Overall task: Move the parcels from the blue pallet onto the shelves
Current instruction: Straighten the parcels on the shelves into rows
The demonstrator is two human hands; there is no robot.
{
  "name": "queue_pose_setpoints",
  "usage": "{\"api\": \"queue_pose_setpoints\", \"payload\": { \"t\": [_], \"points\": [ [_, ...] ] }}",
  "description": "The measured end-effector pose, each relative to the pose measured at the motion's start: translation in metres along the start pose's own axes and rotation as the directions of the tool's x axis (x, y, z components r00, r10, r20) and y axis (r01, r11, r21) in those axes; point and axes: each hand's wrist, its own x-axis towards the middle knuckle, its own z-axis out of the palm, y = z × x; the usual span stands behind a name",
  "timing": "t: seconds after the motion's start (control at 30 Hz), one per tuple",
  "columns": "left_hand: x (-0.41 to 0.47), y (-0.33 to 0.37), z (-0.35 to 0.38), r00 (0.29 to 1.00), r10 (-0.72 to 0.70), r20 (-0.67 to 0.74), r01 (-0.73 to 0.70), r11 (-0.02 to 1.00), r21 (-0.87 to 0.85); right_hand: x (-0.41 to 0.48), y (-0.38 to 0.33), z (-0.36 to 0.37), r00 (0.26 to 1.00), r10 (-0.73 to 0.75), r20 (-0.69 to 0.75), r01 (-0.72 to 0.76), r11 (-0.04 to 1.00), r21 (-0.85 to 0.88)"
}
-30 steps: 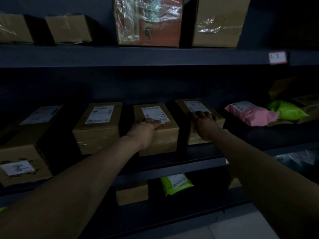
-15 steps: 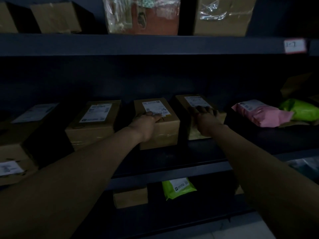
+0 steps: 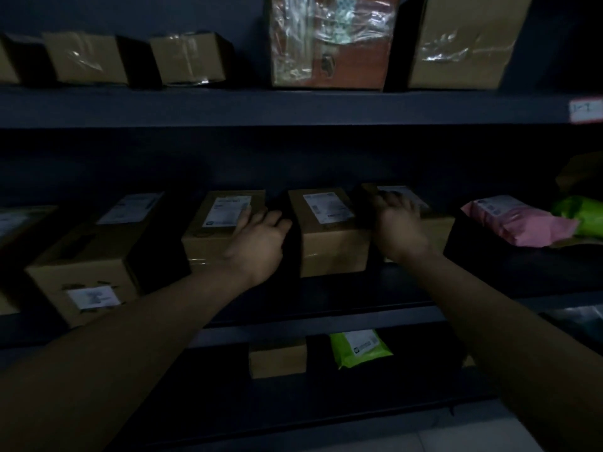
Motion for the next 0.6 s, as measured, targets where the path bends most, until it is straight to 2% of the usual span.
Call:
{"api": "queue_pose_setpoints", "payload": {
  "t": [0.1, 0.2, 0.27, 0.4, 0.5, 0.6],
  "points": [
    [-0.019, -0.021, -0.006, 0.999, -0.041, 0.027, 0.040, 0.999, 0.016, -0.011, -0.052, -0.002, 0.968, -0.250, 0.003, 0.250, 0.967, 0.041],
    [-0.040, -0.040, -0.008, 0.998, -0.059, 0.016, 0.056, 0.989, 0.133, -0.021, -0.097, 0.006, 0.926, -0.376, 0.035, 0.372, 0.924, 0.090],
    [-0.056, -0.055, -0.009, 0.996, -0.084, -0.016, 0.085, 0.973, 0.212, -0.024, -0.119, 0.012, 0.912, -0.403, 0.077, 0.396, 0.913, 0.097],
    [-0.085, -0.091, -0.015, 0.976, -0.204, -0.076, 0.217, 0.941, 0.259, -0.026, -0.150, 0.023, 0.892, -0.423, 0.159, 0.408, 0.905, 0.117],
    [-0.106, -0.121, -0.016, 0.947, -0.320, -0.022, 0.314, 0.911, 0.268, -0.023, -0.171, 0.030, 0.879, -0.412, 0.239, 0.397, 0.911, 0.109],
    [-0.119, -0.138, -0.013, 0.907, -0.420, 0.036, 0.404, 0.890, 0.212, -0.020, -0.190, 0.037, 0.882, -0.341, 0.324, 0.314, 0.940, 0.135]
  ]
}}
